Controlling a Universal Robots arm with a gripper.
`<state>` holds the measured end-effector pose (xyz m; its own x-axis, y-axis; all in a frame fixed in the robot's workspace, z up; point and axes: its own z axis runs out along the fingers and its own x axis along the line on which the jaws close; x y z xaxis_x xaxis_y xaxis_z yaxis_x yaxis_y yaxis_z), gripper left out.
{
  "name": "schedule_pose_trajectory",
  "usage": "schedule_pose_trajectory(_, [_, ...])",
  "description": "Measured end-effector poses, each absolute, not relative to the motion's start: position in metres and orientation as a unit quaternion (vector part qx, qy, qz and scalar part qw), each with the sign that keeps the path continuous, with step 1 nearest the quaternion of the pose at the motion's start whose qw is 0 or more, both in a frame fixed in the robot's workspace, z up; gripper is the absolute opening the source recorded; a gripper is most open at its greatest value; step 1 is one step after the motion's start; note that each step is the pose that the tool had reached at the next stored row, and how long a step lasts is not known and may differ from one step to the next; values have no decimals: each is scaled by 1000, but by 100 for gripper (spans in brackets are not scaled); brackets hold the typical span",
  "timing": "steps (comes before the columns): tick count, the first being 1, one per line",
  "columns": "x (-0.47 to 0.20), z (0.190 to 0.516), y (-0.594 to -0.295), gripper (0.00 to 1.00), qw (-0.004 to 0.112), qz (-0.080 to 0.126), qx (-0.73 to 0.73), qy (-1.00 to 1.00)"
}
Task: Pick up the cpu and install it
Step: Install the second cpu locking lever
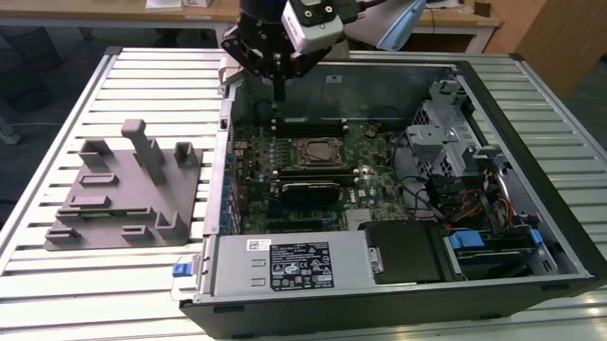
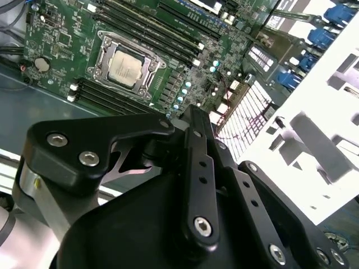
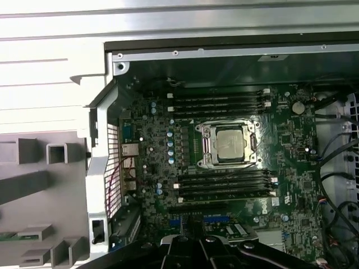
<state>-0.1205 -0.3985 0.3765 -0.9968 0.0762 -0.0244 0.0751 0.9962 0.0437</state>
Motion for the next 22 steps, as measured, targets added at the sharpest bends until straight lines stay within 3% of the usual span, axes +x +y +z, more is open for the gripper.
schedule_pose_trajectory(22, [-90, 348, -398, 11, 9, 21, 32, 999])
